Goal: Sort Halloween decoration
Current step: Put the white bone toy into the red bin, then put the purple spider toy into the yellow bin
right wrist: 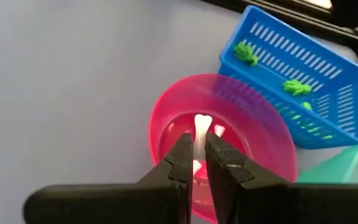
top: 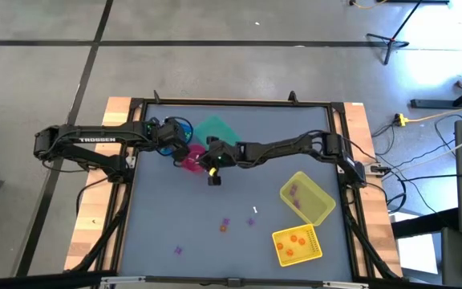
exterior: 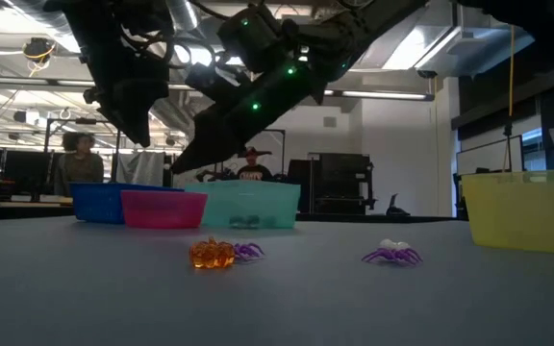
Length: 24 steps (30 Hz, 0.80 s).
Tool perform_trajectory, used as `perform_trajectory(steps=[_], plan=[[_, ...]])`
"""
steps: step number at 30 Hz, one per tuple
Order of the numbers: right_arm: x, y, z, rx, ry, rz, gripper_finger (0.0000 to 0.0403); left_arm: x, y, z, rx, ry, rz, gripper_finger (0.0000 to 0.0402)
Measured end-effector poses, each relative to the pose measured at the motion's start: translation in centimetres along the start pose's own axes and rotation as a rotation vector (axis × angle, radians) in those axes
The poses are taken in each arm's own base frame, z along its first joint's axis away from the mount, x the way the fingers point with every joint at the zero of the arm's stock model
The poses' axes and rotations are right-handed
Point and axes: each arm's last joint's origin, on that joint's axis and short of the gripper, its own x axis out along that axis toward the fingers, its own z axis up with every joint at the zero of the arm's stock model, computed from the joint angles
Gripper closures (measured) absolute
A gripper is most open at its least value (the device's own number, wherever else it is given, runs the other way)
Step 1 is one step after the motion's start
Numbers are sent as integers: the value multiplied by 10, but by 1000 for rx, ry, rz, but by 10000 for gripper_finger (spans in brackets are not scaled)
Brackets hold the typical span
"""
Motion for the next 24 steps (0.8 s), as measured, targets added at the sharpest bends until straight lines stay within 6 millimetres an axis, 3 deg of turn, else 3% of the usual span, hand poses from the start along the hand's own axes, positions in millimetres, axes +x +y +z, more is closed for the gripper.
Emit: perform_trajectory(steps=[9, 18, 24], plan=[[0, -1, 0, -5, -1, -24, 362, 0, 0, 0, -1, -1, 0, 269], [0, -1, 0, 4, 7, -29, 268, 0, 0, 1, -4, -5, -3, 269], [0, -1, 0, 6, 13, -39, 239, 0, 0, 0, -3, -4, -2, 269]])
